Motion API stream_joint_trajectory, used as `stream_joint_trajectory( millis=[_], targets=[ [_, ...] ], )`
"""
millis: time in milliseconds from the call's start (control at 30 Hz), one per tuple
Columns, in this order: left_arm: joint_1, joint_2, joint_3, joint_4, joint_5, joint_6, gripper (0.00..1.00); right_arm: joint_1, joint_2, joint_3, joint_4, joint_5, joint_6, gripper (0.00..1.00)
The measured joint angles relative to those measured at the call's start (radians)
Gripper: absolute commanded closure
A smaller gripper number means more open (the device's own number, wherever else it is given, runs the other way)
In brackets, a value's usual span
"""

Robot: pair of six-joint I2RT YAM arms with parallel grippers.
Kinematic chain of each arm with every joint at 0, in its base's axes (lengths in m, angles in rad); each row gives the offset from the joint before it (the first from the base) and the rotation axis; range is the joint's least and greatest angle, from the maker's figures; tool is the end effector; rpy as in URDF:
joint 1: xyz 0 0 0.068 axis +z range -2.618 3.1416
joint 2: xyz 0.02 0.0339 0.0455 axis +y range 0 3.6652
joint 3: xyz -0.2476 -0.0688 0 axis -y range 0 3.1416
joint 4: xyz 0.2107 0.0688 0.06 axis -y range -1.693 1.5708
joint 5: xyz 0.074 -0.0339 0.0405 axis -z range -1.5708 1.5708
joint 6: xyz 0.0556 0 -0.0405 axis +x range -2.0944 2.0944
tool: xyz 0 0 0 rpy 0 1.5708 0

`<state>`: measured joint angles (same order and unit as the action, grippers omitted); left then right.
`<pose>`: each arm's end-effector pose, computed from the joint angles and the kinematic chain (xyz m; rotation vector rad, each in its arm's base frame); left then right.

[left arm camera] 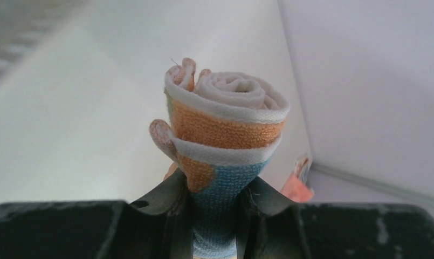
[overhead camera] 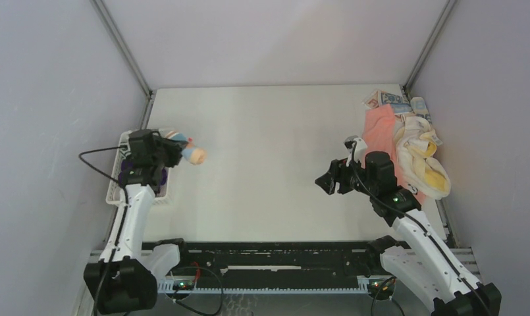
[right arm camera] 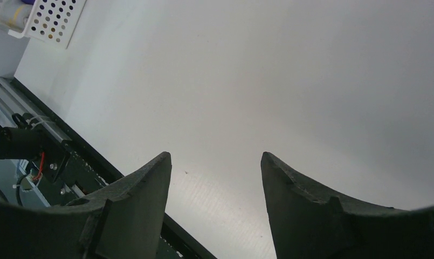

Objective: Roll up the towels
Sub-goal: Place the towel in the bin.

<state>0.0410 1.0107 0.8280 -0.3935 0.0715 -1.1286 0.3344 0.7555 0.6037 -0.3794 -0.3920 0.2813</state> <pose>0.2151 0.0048 0.2735 -1.1952 1.8838 -0.6947 0.1491 0.0743 0.2472 -0.3000 2.1334 0.7762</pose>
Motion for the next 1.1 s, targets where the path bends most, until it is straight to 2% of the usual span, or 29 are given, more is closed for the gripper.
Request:
stream_joint_trajectory(
  millis=[200,500,800,1100],
  targets=[
    [0.272,0.004,-0.002,-0.037,0.068,0.053,0.83,0.0,-0.01,0.002,-0.035,0.018,-0.014,0.34],
    [0.541,0.125,0.049,-0.037,0.127,0.126,0.83,-0.005,-0.038,0.002,-0.045,0.051,-0.016,0.32],
    [0.635,0.333,0.166,0.084,0.169,0.127,0.83,-0.007,-0.039,0.002,-0.043,0.05,-0.019,0.32],
    [0.645,0.557,0.203,0.242,0.214,0.127,0.82,-0.016,-0.021,0.002,-0.042,0.044,-0.025,0.32]
  ],
)
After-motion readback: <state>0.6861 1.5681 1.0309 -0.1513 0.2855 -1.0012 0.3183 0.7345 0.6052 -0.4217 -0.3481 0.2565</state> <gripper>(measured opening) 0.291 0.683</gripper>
